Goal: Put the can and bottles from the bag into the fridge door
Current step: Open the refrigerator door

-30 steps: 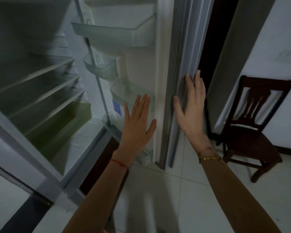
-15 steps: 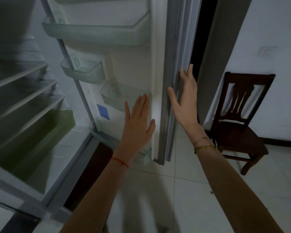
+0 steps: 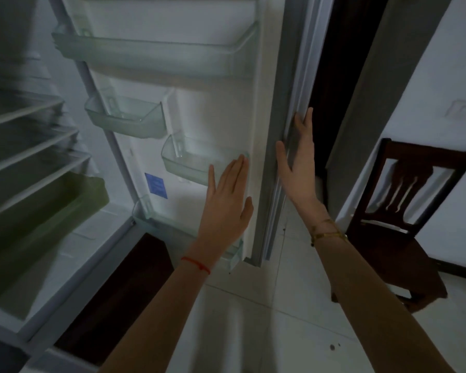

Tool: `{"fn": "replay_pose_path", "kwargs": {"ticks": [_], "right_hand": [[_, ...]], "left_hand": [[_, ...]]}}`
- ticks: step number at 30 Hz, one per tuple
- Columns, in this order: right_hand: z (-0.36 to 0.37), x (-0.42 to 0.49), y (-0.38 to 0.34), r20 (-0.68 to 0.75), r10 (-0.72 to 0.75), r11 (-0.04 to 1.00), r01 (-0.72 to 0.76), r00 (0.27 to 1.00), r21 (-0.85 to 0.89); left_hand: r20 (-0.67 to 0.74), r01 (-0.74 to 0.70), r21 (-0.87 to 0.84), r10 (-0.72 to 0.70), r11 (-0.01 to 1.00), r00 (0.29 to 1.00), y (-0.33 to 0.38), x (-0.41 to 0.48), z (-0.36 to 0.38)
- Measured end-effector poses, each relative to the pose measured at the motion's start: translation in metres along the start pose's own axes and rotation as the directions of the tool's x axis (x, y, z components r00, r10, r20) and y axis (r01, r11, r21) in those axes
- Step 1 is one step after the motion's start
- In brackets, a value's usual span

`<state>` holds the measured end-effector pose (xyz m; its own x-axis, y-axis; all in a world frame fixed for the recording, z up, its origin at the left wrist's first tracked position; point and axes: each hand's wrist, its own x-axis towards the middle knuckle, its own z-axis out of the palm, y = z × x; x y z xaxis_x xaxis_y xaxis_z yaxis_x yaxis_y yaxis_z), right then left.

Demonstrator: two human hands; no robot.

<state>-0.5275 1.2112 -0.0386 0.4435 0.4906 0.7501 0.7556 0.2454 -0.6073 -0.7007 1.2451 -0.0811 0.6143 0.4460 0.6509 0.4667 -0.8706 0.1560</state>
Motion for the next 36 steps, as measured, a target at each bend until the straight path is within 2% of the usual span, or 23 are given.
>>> {"fn": "replay_pose_path", "kwargs": {"ticks": [7,15,23,25,29,36], "right_hand": [[-0.001,0.045,0.055,0.042,-0.085,0.995,0.082,0.996,0.055],[0.011,0.095,0.113,0.100,-0.121,0.986,0.108,0.988,0.128],[0.027,0.143,0.161,0.257,-0.049,0.984,0.002,0.965,0.180],[0.032,0.155,0.174,0.286,-0.037,0.989,-0.006,0.957,0.149],[0.046,0.178,0.197,0.306,-0.041,0.990,-0.003,0.951,0.139],[0.079,0.220,0.236,0.323,-0.035,0.986,-0.020,0.946,0.166]], "left_hand": [[0.025,0.064,0.006,-0.064,0.998,0.998,0.009,0.039,0.033],[0.030,0.093,0.033,-0.094,0.995,0.995,0.015,0.082,0.068],[0.037,0.111,0.099,-0.115,0.989,0.993,0.004,0.123,0.100],[0.041,0.106,0.130,-0.112,0.986,0.993,-0.002,0.135,0.110],[0.032,0.092,0.161,-0.099,0.983,0.995,-0.013,0.157,0.128],[-0.027,0.090,0.099,-0.088,0.991,0.996,-0.037,0.198,0.161]]}}
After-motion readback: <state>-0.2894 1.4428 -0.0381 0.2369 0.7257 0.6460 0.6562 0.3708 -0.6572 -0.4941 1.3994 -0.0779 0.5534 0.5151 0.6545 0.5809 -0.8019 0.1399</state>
